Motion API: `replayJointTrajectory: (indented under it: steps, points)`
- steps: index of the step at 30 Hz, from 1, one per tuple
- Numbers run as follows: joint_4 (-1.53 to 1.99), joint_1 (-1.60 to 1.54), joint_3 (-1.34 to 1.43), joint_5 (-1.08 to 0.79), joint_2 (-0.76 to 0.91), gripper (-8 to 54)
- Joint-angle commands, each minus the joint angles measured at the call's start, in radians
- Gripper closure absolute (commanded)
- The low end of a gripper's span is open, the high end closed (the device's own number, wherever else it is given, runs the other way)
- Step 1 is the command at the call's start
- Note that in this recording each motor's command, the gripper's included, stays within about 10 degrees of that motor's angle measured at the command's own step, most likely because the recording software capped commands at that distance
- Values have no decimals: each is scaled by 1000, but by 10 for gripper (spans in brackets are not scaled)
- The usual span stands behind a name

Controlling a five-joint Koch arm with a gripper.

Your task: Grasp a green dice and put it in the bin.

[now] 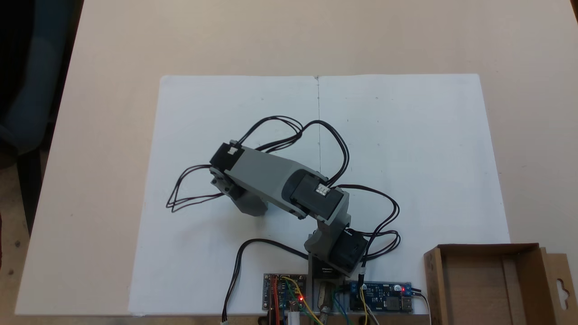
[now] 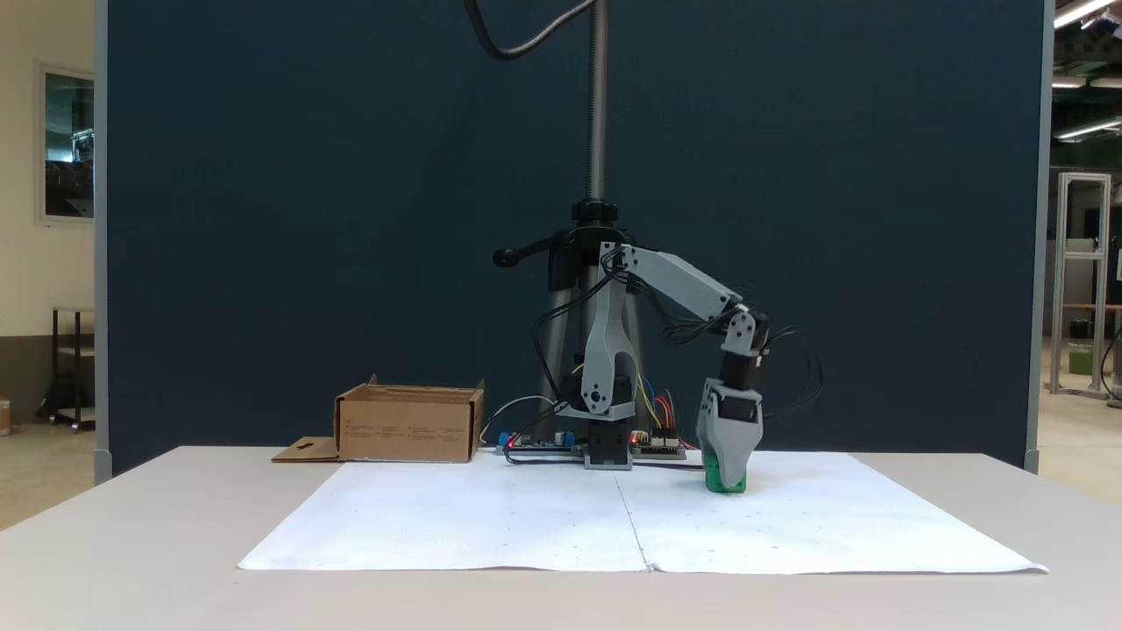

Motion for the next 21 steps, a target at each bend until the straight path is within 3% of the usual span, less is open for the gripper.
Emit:
replayJointTrajectory:
  steps: [1, 21]
  points:
    - [-97, -5, 9, 72, 25, 74]
    - [-264, 54, 140, 35, 114, 74]
